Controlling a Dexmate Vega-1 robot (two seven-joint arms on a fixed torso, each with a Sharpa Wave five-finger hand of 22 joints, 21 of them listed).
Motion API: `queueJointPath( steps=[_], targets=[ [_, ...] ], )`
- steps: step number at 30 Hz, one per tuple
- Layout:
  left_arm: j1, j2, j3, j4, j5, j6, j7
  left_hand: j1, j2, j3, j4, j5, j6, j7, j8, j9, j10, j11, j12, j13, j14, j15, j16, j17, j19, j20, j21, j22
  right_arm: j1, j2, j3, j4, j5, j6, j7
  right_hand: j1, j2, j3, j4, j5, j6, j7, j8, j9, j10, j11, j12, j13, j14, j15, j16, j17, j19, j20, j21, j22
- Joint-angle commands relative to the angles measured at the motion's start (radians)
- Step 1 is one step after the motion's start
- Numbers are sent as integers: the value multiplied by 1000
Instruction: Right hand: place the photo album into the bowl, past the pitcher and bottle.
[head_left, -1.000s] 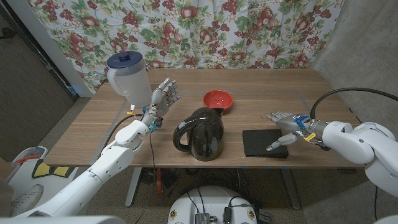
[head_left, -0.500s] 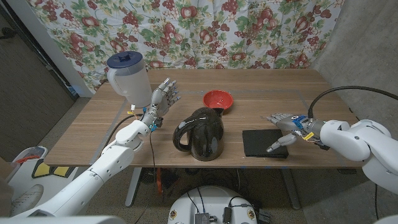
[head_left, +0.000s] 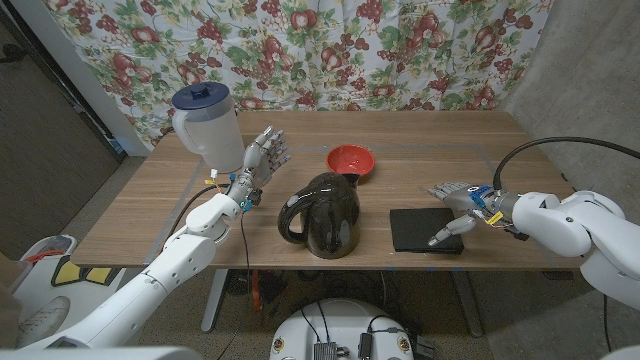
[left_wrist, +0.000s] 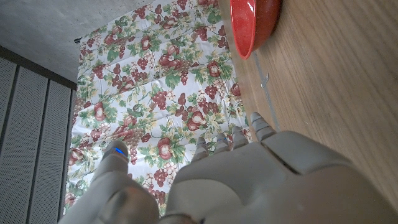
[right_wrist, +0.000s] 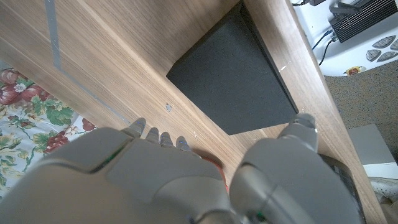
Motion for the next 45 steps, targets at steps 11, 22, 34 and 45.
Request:
queueJointPath(
  steps=[11, 22, 34, 45],
  targets=[
    [20, 3, -4, -17, 7, -9, 16, 11, 8, 0, -2, 4, 6, -9, 4, 5, 2, -1, 6, 3, -20, 9, 4, 1, -2, -1, -4, 2, -14, -41, -26, 22, -28, -19, -31, -9, 1, -16, 4, 11, -375, -16, 4, 1, -341, -6, 9, 2, -310, -9, 11, 5, -18, 6, 8, 4],
    [34, 7, -10, -28, 9, -13, 28, 12, 9, 0, -2, 4, -1, -7, 0, 4, 2, 1, 6, 3, -20, 9, 4, 1, -3, -1, -4, 2, 1, -55, -57, 43, -32, -26, -69, 1, 11, -20, 3, 19, -376, -7, 7, 1, -340, -5, 13, 2, -307, -10, 16, 5, -15, 2, 13, 4],
    [39, 10, -14, -32, 7, -15, 30, 13, 9, -1, -3, 3, -8, -6, -2, 4, 3, 0, 6, 3, -20, 9, 4, 1, -4, -1, -4, 2, 20, -81, -90, 48, -10, -51, -81, 12, 19, -21, 1, 24, -379, -7, 9, 1, -343, -4, 14, 2, -308, -10, 17, 4, -14, 2, 15, 4],
    [31, 8, -13, -23, 7, -16, 24, 14, 9, -1, -3, 3, -7, -2, -1, 4, 2, 0, 5, 3, -22, 10, 4, 1, -4, -1, -4, 2, 18, -104, -103, 52, 0, -64, -112, 23, 29, -20, 0, 27, -378, -8, 11, 1, -342, -4, 16, 2, -303, -11, 21, 4, -12, -1, 16, 4]
  ],
)
